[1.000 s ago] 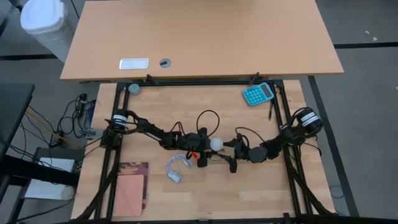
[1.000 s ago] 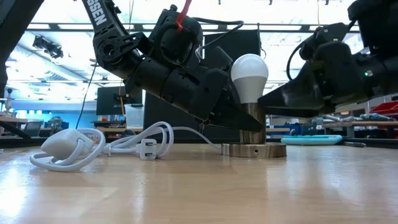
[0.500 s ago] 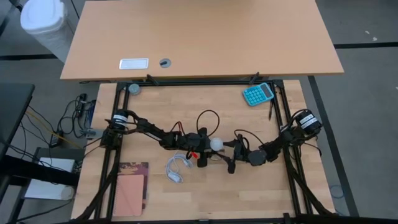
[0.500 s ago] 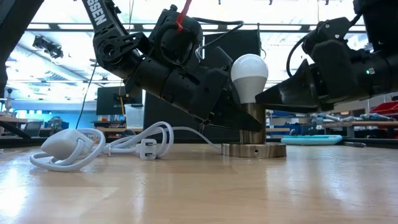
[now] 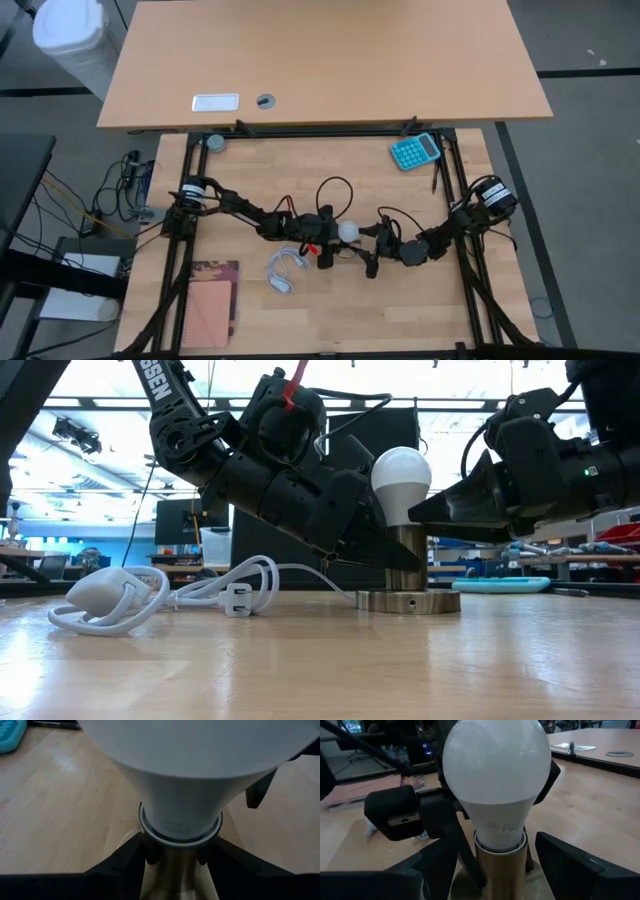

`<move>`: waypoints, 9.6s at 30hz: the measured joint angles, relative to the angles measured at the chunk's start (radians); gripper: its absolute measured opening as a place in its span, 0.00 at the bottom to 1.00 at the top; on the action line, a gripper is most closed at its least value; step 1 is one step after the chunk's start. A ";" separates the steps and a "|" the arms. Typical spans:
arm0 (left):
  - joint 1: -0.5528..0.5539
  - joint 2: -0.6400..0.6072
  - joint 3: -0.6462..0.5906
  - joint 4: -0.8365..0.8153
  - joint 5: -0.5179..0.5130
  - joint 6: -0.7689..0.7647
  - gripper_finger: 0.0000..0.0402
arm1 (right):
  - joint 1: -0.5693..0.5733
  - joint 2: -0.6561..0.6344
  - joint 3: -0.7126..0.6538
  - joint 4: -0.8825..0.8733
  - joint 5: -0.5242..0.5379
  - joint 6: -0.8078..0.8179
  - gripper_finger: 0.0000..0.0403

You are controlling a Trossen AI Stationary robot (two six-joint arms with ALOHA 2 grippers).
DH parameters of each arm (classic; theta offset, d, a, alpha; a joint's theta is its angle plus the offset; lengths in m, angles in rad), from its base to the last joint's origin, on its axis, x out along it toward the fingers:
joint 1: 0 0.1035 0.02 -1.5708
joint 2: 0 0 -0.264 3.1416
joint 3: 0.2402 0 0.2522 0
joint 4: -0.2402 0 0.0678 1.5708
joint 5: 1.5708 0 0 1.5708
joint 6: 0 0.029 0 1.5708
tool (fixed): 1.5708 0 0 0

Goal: Screw lightbulb
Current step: Remove the lightbulb from the lamp socket

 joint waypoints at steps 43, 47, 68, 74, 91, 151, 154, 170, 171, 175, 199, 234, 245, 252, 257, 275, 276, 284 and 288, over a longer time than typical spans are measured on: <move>-0.003 -0.001 0.000 0.002 0.000 -0.097 0.47 | 0.007 -0.001 0.016 -0.084 0.093 0.042 0.63; -0.004 -0.001 0.000 0.002 -0.007 -0.098 0.47 | -0.020 -0.001 0.016 -0.039 0.049 0.014 0.64; -0.007 -0.003 0.002 -0.045 -0.129 -0.074 0.47 | -0.095 -0.001 0.090 -0.107 0.031 -0.108 0.57; -0.008 -0.003 0.002 -0.048 -0.128 -0.073 0.47 | -0.095 -0.001 0.090 -0.108 0.031 -0.116 0.56; -0.008 -0.002 0.000 -0.049 -0.107 -0.068 0.47 | -0.132 -0.001 0.078 -0.077 -0.120 -0.171 0.53; -0.007 0.001 0.000 -0.029 -0.035 0.004 0.47 | -0.552 -0.081 -0.082 0.056 -1.058 -0.152 0.79; -0.007 0.001 0.000 -0.029 -0.035 0.004 0.47 | -0.528 -0.163 -0.144 0.033 -0.963 -0.154 0.80; -0.010 0.000 0.000 -0.030 -0.017 0.004 0.47 | -0.112 -0.339 -0.152 -0.293 -0.165 0.019 0.78; -0.010 0.000 0.000 -0.030 -0.019 0.004 0.47 | -0.095 -0.328 -0.130 -0.296 -0.164 0.025 0.78; -0.009 0.000 0.000 -0.025 -0.024 0.003 0.47 | -0.064 -0.260 -0.032 -0.353 -0.144 -0.001 0.78; -0.008 -0.002 0.000 -0.050 -0.083 -0.022 0.47 | -0.048 -0.248 -0.057 -0.363 0.170 0.020 0.77; -0.005 0.000 0.000 -0.048 -0.095 -0.023 0.47 | -0.045 -0.295 0.072 -0.779 0.172 0.122 0.77; -0.006 0.000 0.000 -0.043 -0.088 -0.020 0.47 | -0.032 -0.270 0.070 -0.642 0.023 0.113 0.77; -0.006 0.000 0.000 -0.043 -0.088 -0.019 0.47 | -0.063 -0.186 0.070 -0.421 -0.005 0.028 0.77; -0.006 0.000 0.000 -0.043 -0.088 -0.019 0.47 | -0.084 -0.176 0.071 -0.378 -0.008 -0.017 0.77; -0.006 0.000 0.000 -0.046 -0.089 -0.019 0.47 | 0.003 -0.407 -0.035 -0.757 0.216 0.218 0.77; -0.006 0.000 0.000 -0.046 -0.089 -0.018 0.47 | 0.004 -0.411 -0.036 -0.760 0.192 0.212 0.77; -0.007 0.000 0.000 -0.045 -0.114 -0.042 0.47 | -0.007 -0.360 -0.032 -0.864 0.260 0.410 0.77; -0.007 0.000 0.000 -0.047 -0.134 -0.069 0.47 | -0.043 -0.356 -0.032 -1.015 0.245 0.600 0.77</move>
